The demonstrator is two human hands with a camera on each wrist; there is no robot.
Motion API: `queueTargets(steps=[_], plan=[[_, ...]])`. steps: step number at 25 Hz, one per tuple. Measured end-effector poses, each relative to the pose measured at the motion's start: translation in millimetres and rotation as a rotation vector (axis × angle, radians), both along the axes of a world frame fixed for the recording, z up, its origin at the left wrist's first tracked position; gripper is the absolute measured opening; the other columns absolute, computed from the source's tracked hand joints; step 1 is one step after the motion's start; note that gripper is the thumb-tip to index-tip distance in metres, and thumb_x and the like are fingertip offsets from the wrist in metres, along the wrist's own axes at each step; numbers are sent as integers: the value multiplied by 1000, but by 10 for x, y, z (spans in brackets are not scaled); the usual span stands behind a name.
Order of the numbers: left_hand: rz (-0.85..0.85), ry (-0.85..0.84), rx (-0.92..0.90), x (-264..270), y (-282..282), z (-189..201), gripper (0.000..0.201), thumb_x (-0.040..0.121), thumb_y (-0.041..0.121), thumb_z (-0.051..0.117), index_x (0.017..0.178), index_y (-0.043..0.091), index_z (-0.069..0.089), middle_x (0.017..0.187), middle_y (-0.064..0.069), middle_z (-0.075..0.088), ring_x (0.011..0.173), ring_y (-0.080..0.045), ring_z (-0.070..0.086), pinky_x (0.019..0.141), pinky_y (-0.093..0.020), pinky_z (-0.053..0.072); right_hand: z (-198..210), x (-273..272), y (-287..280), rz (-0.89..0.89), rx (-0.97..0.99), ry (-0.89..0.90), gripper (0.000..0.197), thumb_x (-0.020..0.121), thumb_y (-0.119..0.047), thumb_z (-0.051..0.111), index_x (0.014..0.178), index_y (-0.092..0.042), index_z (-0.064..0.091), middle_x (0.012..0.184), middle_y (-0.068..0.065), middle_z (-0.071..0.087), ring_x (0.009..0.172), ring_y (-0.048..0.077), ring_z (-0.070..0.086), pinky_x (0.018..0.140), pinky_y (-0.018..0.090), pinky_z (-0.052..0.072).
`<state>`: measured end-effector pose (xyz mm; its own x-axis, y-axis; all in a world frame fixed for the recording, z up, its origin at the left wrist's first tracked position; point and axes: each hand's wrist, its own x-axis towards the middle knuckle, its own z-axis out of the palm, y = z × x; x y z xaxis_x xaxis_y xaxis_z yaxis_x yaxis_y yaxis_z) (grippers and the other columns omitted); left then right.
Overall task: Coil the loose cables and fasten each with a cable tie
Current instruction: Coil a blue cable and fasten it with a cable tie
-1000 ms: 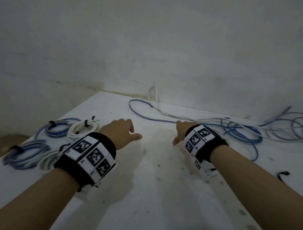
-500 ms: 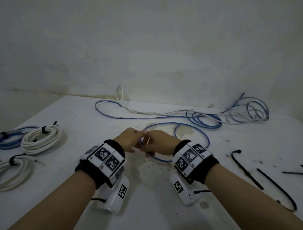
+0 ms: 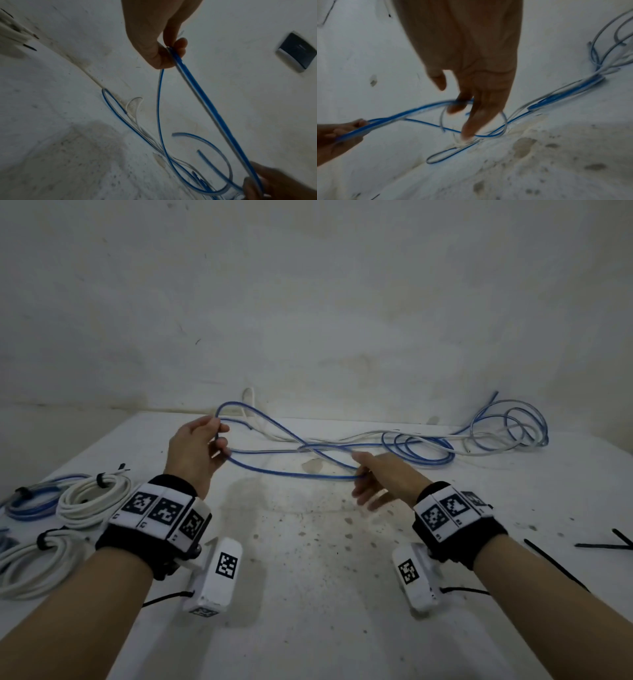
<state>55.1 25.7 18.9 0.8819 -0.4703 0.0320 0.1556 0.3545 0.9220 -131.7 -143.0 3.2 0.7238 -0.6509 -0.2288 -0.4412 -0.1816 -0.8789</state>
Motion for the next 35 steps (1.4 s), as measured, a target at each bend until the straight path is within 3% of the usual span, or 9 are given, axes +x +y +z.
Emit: queueTargets(steps=[7, 9, 13, 17, 20, 25, 28, 31, 35], plan=[[-271, -181, 130, -190, 21, 131, 11, 94, 9, 48, 91, 11, 59, 77, 0, 59, 38, -1, 37, 40, -11, 34, 267, 218, 11, -295, -304, -583, 21, 89, -2, 50, 103, -13, 40, 70, 5, 60, 60, 17, 56, 65, 32, 46], [-275, -259, 165, -240, 13, 230, 11, 94, 12, 48, 92, 13, 59, 79, 1, 61, 38, -1, 36, 38, -10, 31, 420, 318, 85, -132, -404, -304, 18, 94, -8, 41, 100, -5, 57, 67, 6, 55, 57, 11, 53, 57, 27, 39], [-98, -252, 137, -251, -20, 411, 13, 96, 11, 43, 88, 19, 51, 79, 2, 57, 49, -6, 34, 36, -11, 28, 488, 338, 399, 459, -877, 798, 27, 97, -7, 36, 81, 2, 55, 79, 9, 51, 72, 20, 51, 67, 30, 40], [-35, -145, 131, -190, -51, 378, 23, 94, 0, 32, 86, 20, 40, 80, -1, 56, 55, -9, 37, 40, -14, 29, 490, 102, 480, 656, -583, 1000, 41, 99, -22, 35, 104, 6, 64, 56, 1, 60, 44, 11, 49, 52, 18, 38], [-106, -155, 158, -188, -83, 276, 15, 96, 4, 37, 89, 18, 40, 89, -1, 63, 49, -8, 42, 37, -14, 34, 549, -23, 470, 773, -272, 819, 39, 99, -23, 37, 105, 0, 67, 58, 1, 62, 42, 8, 50, 47, 16, 44], [-126, -368, 296, -245, -145, 230, 11, 96, 8, 40, 88, 13, 45, 86, 3, 65, 30, -3, 21, 31, -13, 21, 660, -2, 436, 531, -165, 19, 14, 98, -8, 38, 103, -9, 51, 60, 8, 55, 34, 8, 49, 34, 16, 36], [-81, -335, 345, -241, -149, 277, 5, 96, 10, 40, 97, 9, 44, 78, -2, 55, 42, -9, 28, 31, -12, 23, 625, 46, 390, 402, -182, 175, 24, 97, -6, 35, 119, -7, 44, 52, 9, 52, 25, 8, 39, 31, 14, 29], [-119, -203, 282, -238, -143, 289, 14, 95, 5, 33, 88, 15, 39, 77, -4, 52, 52, -11, 33, 33, -12, 27, 632, 10, 478, 648, -394, 607, 29, 95, -12, 43, 116, -3, 60, 43, -1, 55, 28, 7, 43, 35, 14, 36], [-310, -331, 259, -319, -99, 264, 17, 95, 2, 36, 97, 16, 44, 78, 3, 62, 42, -5, 41, 40, -14, 32, 589, 158, 540, 490, -814, 56, 30, 98, -23, 40, 118, -19, 62, 78, -1, 59, 58, 1, 53, 58, 21, 43]])
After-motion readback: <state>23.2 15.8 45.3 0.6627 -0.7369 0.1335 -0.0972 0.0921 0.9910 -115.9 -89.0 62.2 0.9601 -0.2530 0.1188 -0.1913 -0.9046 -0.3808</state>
